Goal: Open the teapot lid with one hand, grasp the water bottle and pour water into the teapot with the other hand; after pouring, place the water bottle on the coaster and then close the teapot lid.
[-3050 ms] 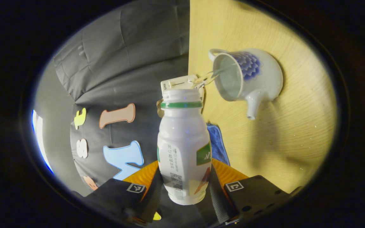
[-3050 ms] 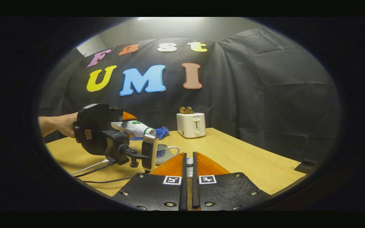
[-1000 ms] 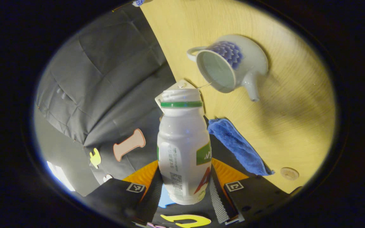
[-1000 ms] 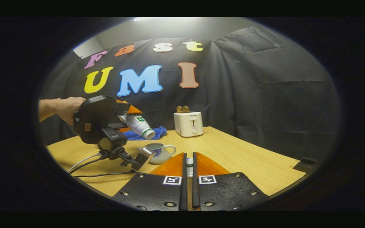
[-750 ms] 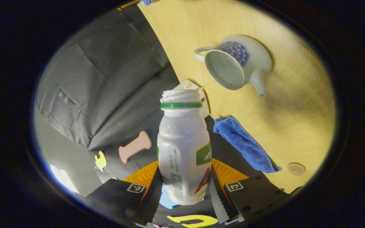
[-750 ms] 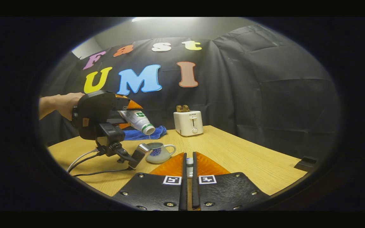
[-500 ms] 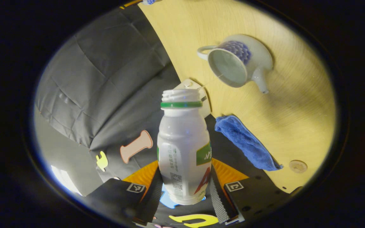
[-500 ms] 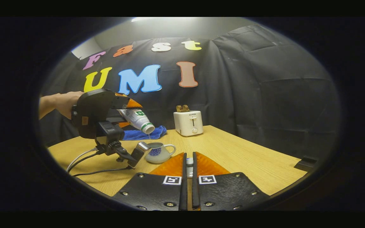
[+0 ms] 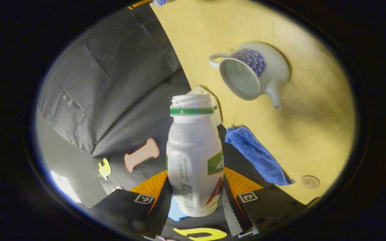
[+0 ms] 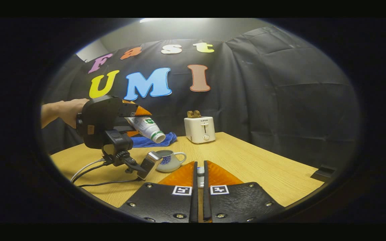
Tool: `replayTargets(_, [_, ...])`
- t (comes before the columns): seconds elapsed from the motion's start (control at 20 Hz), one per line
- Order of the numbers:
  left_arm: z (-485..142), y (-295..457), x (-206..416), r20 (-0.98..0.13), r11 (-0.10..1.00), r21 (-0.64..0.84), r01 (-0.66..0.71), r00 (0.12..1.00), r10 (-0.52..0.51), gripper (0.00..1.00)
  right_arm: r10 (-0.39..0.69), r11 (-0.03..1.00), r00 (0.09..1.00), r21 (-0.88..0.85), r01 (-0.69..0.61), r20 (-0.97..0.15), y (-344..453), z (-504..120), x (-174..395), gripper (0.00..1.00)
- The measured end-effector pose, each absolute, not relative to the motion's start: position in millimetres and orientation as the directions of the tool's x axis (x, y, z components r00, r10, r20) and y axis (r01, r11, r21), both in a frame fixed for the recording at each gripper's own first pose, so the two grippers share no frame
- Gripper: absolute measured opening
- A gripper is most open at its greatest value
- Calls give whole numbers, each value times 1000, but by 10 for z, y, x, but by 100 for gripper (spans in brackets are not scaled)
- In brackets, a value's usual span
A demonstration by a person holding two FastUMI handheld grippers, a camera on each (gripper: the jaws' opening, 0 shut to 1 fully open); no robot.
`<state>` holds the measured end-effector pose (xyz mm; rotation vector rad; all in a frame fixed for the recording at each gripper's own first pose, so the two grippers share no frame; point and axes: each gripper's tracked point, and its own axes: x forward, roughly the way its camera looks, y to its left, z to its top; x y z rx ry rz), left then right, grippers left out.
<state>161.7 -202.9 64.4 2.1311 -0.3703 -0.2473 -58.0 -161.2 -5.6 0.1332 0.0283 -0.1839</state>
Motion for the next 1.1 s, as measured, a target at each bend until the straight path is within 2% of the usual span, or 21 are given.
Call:
replayTargets(0.05, [607,-2004,1633,-44,-514,844,-153,936,-350,82,-180,974,983,130,184,-42,-1613,-58,-575,6])
replayTargets(0.2, [440,-1972,1687,-71,-458,882,-109,931,-358,83,-174,975,984,133,178,-45,-1583,-32,-551,6])
replayTargets(0.5, [187,-1870,1676,-92,-250,968,-10,915,-393,83,-144,984,989,102,146,-29,-1494,124,-511,6])
replayTargets(0.55, [154,-1866,1676,-92,-207,978,8,912,-399,70,-141,985,990,93,142,-21,-1486,172,-499,6])
replayTargets(0.6, [125,-1846,1674,-91,-164,986,26,911,-403,77,-137,987,990,86,138,-15,-1480,212,-501,6])
replayTargets(0.65, [113,-1810,1667,-87,-117,992,43,910,-405,76,-123,989,992,84,123,-11,-1460,253,-493,6])
replayTargets(0.7, [107,-1762,1643,-80,-65,996,58,911,-404,83,-105,991,994,88,105,-8,-1431,287,-472,6])
replayTargets(0.9, [53,-1466,1540,-69,185,971,149,923,-380,83,-3,996,1000,90,3,3,-1275,433,-357,6])
replayTargets(1.05, [57,-1226,1506,-61,374,905,201,933,-355,83,63,985,998,158,-63,6,-1147,492,-266,6])
replayTargets(1.1, [56,-1167,1498,-62,431,875,218,935,-348,70,71,983,997,169,-70,3,-1126,495,-213,6])
